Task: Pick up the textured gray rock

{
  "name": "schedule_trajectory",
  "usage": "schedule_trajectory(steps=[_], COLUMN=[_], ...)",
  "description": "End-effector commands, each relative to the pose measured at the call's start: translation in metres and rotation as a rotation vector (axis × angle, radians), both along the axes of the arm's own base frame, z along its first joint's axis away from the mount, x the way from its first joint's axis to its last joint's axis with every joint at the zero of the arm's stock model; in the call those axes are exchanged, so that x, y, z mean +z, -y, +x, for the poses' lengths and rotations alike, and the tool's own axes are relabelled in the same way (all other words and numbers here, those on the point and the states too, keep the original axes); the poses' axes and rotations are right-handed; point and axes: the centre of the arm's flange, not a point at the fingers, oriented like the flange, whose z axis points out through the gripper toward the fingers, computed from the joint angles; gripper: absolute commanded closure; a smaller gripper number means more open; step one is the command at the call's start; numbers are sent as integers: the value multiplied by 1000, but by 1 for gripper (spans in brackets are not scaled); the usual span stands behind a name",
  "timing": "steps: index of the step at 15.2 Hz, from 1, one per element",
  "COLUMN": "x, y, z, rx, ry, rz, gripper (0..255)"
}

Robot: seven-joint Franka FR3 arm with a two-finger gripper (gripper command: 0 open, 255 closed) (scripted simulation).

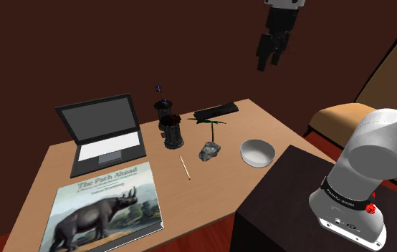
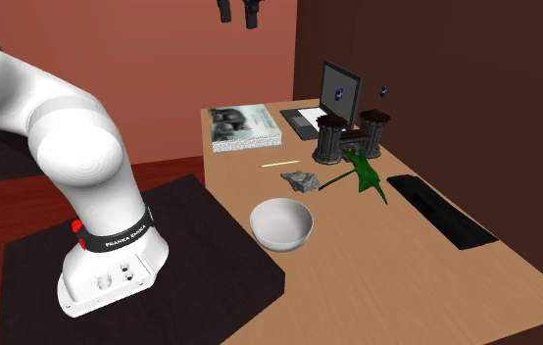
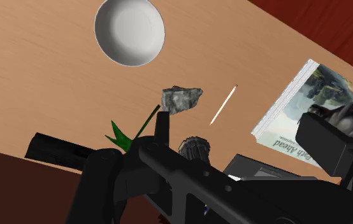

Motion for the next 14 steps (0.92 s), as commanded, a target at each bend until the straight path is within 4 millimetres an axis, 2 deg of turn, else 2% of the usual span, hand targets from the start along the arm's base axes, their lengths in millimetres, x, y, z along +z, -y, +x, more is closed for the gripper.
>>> schedule_trajectory(steps=[1,14], x=[0,-159], y=[0,10], z=[0,60], rx=[0,-380], ry=[0,17], rz=[0,128], gripper=[0,0])
